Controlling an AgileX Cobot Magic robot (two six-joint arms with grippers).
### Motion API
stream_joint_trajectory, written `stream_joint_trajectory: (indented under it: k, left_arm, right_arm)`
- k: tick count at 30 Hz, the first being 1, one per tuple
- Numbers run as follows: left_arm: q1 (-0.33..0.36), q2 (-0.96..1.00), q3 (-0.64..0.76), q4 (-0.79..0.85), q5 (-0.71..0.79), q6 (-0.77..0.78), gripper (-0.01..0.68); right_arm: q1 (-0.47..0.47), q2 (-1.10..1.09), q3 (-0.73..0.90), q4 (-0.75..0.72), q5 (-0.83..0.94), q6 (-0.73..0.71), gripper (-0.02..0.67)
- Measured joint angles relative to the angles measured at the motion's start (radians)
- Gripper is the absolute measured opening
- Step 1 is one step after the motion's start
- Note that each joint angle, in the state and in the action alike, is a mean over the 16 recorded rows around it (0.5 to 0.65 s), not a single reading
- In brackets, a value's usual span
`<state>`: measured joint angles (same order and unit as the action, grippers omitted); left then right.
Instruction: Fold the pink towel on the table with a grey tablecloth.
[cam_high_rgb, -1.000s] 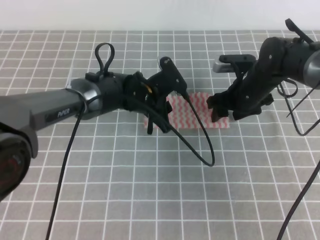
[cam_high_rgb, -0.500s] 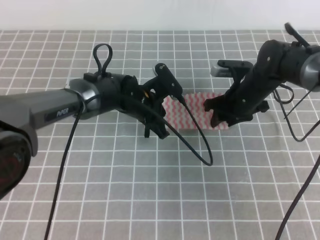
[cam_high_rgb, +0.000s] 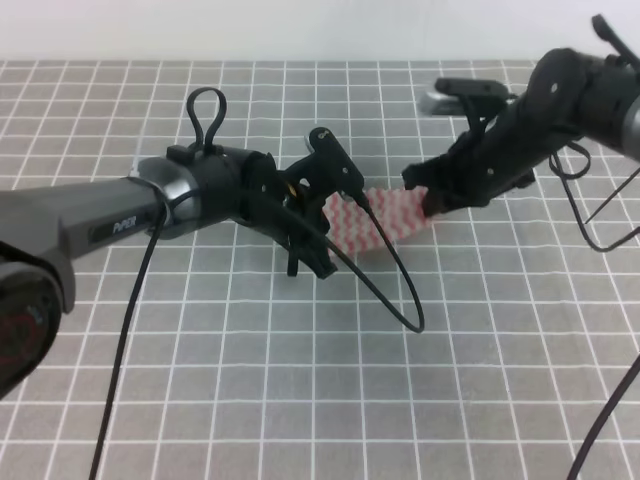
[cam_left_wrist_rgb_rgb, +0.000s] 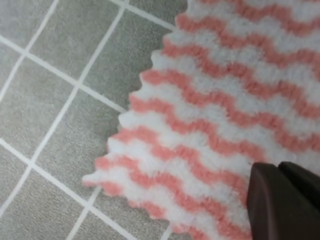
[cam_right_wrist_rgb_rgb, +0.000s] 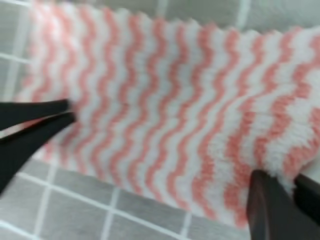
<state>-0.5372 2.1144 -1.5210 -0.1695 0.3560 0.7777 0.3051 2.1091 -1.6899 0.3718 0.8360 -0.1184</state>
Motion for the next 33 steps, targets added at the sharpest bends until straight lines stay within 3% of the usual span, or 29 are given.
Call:
stream_joint_trajectory:
  k: [20,33]
  left_arm:
    - [0.042,-0.308,0.001,-0.017,-0.007,-0.119,-0.001]
    - [0.057,-0.407,0.001,-0.042,0.069,-0.172,-0.002]
  right_arm:
    - [0.009,-0.019,-0.031,0.22,0.019,-0.237,-0.009]
    - [0.095,0.039,-0.09,0.268,0.01,-0.28,-0.009]
